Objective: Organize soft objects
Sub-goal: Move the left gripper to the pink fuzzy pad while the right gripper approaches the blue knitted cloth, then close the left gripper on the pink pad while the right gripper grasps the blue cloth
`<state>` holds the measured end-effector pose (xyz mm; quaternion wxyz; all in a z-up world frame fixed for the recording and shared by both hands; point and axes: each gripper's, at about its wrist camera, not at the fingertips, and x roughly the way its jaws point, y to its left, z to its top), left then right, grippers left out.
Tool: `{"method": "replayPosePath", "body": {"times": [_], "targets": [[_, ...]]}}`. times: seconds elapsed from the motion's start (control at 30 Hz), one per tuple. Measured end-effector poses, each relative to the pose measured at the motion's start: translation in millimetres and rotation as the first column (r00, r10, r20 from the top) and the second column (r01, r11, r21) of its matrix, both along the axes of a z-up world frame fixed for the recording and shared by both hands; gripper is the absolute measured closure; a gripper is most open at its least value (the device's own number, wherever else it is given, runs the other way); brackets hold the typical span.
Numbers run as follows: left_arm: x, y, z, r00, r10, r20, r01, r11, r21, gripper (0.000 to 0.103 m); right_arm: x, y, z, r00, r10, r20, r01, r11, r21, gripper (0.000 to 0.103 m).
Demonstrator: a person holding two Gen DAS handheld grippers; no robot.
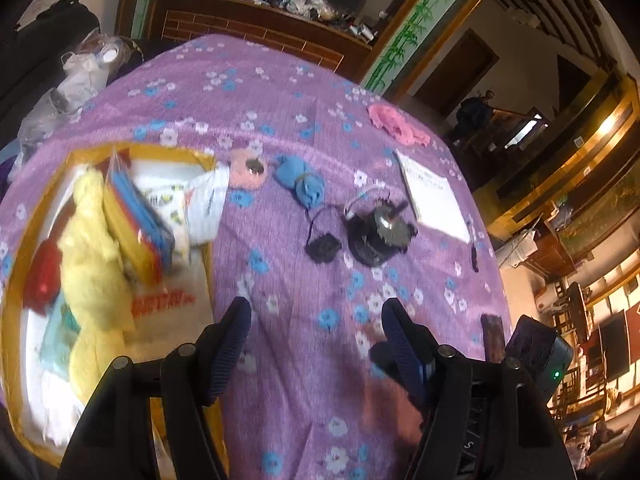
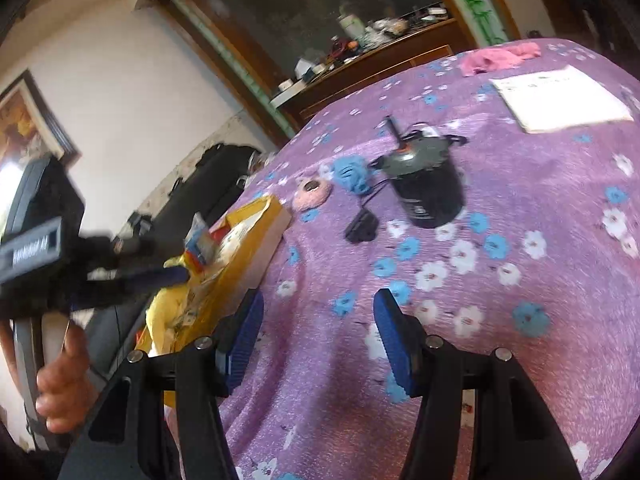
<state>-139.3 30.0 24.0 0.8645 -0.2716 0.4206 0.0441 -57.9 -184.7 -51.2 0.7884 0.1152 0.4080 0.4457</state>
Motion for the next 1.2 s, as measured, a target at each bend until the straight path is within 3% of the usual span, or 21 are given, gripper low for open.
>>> {"method": "replayPosePath", "body": {"times": [0.2,0.3,0.4,0.43,0.47,0.6,0.77,0.93,1.07,1.13,1.2], "targets": [[-17,31,1,0.999,0.012,0.049,-0.009,0.997,-0.079,0.032,32,51,31,1.0,-0.011,0.029,0.014,0.994,-0.105,0.046],[-29,48,5,0.997,0.014,0.076,-0.008,0.997,-0.081,0.032,57,99,40,0.999,-0.023,0.048,0.032,0.979,-0.199,0.046],[-39,66,6,0.996,0.02,0.09,-0.014,0.997,-0.07,0.032,73,148,44,0.98,-0.036,0.197,0.106,0.928,-0.358,0.05],[-42,73,6,0.995,0.019,0.094,-0.012,0.997,-0.08,0.032,82,162,41,0.974,-0.048,0.22,0.137,0.904,-0.406,0.056],[-45,79,6,0.995,0.019,0.097,-0.01,0.996,-0.089,0.032,96,177,33,0.976,-0.069,0.207,0.159,0.875,-0.457,0.067],[-54,97,9,0.994,0.021,0.107,-0.011,0.996,-0.091,0.032,122,195,7,0.97,-0.127,0.206,0.226,0.783,-0.58,0.072],[-58,102,12,0.995,-0.019,0.102,0.027,0.997,-0.073,0.032,119,202,-4,0.964,-0.109,0.242,0.241,0.744,-0.624,0.081],[-56,92,12,0.995,-0.014,0.102,0.022,0.997,-0.077,0.032,98,185,19,0.946,-0.115,0.304,0.275,0.783,-0.559,0.082],[-45,73,12,0.997,-0.003,0.082,0.009,0.998,-0.069,0.032,74,137,41,0.952,-0.15,0.266,0.254,0.871,-0.42,0.082],[-36,63,10,0.998,-0.002,0.066,0.006,0.998,-0.066,0.032,60,99,47,0.968,-0.144,0.204,0.201,0.934,-0.294,0.082],[-25,50,8,0.999,-0.003,0.042,0.006,0.998,-0.062,0.032,47,69,49,0.977,-0.134,0.166,0.169,0.961,-0.22,0.082]]}}
